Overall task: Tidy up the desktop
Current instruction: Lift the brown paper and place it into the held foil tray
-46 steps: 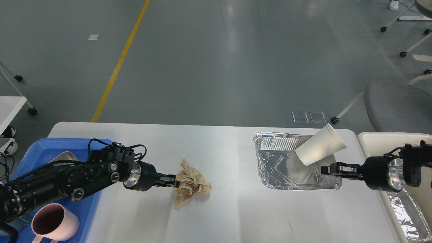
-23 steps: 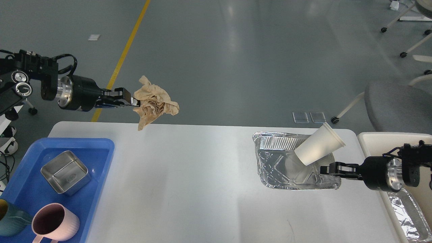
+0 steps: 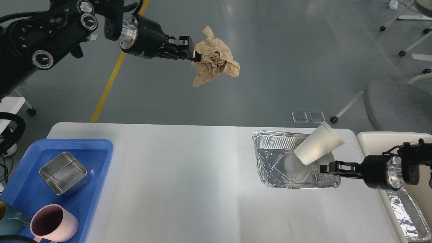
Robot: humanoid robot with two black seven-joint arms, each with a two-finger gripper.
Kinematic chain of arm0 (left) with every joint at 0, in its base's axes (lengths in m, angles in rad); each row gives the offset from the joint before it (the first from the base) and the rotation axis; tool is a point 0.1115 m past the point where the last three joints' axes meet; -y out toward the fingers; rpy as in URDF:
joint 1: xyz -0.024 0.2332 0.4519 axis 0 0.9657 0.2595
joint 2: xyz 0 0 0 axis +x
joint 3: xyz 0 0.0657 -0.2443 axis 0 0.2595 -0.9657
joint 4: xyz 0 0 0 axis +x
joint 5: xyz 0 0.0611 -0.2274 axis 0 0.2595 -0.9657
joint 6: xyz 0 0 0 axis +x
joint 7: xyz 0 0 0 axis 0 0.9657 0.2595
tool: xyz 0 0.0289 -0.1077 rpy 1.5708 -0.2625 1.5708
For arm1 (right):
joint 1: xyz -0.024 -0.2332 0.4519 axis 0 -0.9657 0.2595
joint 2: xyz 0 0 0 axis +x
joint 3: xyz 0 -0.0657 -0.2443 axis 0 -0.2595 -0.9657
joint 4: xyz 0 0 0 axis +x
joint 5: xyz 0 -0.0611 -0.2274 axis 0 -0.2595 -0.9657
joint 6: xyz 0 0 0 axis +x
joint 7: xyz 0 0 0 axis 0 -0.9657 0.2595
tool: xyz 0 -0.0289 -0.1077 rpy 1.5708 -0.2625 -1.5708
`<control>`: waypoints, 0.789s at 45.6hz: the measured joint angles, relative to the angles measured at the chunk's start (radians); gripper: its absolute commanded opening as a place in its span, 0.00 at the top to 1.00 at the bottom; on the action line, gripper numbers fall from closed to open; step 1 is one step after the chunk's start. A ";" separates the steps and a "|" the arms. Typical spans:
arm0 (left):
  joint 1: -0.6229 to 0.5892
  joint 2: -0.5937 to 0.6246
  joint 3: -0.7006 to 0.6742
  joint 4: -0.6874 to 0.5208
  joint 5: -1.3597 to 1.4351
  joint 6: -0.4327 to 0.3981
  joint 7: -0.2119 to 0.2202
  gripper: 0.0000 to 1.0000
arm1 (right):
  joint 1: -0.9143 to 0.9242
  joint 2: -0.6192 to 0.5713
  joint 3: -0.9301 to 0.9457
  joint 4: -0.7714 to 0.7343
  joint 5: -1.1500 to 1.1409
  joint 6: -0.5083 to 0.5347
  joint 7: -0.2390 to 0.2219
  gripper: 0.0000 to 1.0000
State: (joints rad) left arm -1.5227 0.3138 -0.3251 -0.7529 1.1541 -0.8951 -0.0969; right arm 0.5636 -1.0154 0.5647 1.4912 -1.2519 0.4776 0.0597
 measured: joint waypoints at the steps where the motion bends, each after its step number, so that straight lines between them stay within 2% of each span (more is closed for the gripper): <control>1: -0.007 -0.026 0.005 0.015 0.000 0.000 0.000 1.00 | 0.000 0.000 0.000 0.000 0.000 0.000 0.000 1.00; 10: -0.023 -0.246 0.024 0.105 0.003 0.024 0.010 1.00 | 0.003 0.012 0.000 0.000 0.007 0.001 0.000 1.00; 20: -0.024 -0.429 0.059 0.203 -0.003 0.064 0.015 1.00 | 0.004 0.023 0.001 0.000 0.026 0.000 0.000 1.00; 28: -0.008 -0.494 0.064 0.214 0.001 0.079 0.017 1.00 | 0.005 0.023 0.001 -0.003 0.028 0.001 0.000 1.00; 36: -0.001 -0.511 0.100 0.213 -0.002 0.082 0.020 1.00 | 0.005 0.033 0.001 -0.006 0.029 0.001 0.000 1.00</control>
State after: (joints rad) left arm -1.5242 -0.1971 -0.2254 -0.5396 1.1519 -0.8134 -0.0773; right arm 0.5690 -0.9819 0.5661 1.4847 -1.2231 0.4786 0.0598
